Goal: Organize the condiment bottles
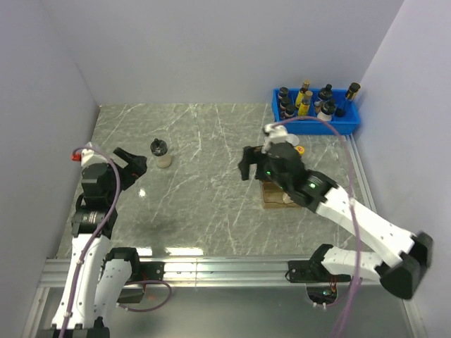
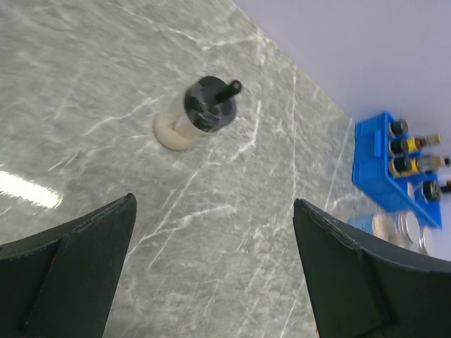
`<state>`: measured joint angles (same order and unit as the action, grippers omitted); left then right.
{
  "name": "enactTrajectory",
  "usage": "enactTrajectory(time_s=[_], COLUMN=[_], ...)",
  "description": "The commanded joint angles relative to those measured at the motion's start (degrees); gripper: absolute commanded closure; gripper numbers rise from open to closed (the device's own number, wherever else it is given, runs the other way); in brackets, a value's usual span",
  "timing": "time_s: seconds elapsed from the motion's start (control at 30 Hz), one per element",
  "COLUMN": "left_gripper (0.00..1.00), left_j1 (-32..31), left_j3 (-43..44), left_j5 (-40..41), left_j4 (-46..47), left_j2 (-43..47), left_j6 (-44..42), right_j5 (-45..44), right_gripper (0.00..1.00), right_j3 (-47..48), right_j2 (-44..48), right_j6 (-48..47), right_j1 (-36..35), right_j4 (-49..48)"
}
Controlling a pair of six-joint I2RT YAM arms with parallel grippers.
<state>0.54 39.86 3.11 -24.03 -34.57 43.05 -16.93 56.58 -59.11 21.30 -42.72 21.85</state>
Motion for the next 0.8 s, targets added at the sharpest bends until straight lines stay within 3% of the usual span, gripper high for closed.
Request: enactTrajectory(time_s=[0.0,0.13,0.27,0.47,0.77], left_gripper=[0.01,0.01,0.01,0.01,0.01], left_j1=[-0.1,-0.1,-5.0,-10.19,-10.82], left_j3=[1.09,9.34,18.4,22.19,19.83], left_j5=[-7.59,-9.54,-0.08,8.74,8.32], left_j4=[6.88,5.67,3.2,6.8,15.14], left_j2=[-4.53,-19.34,-29.47,-41.1,-47.87], left_j6=[-5.68,-11.92,-18.59,-26.86,-31.79], right_j5=[5.67,9.19,9.1,11.83,14.2], right_gripper=[0.05,0.05,0.04,0.04,0.04], right_j3=[5.29,7.75,7.32,4.16,-0.59], right_j2=[-7.32,-10.67,-10.41,-7.52,-4.7], right_j6=[-3.99,-3.63,-3.9,-3.9,-3.81], right_j1=[-2.54,-3.42,-4.21,-4.65,-4.92], right_j4=[-2.68,-4.44,-3.04,-3.3,-5.23])
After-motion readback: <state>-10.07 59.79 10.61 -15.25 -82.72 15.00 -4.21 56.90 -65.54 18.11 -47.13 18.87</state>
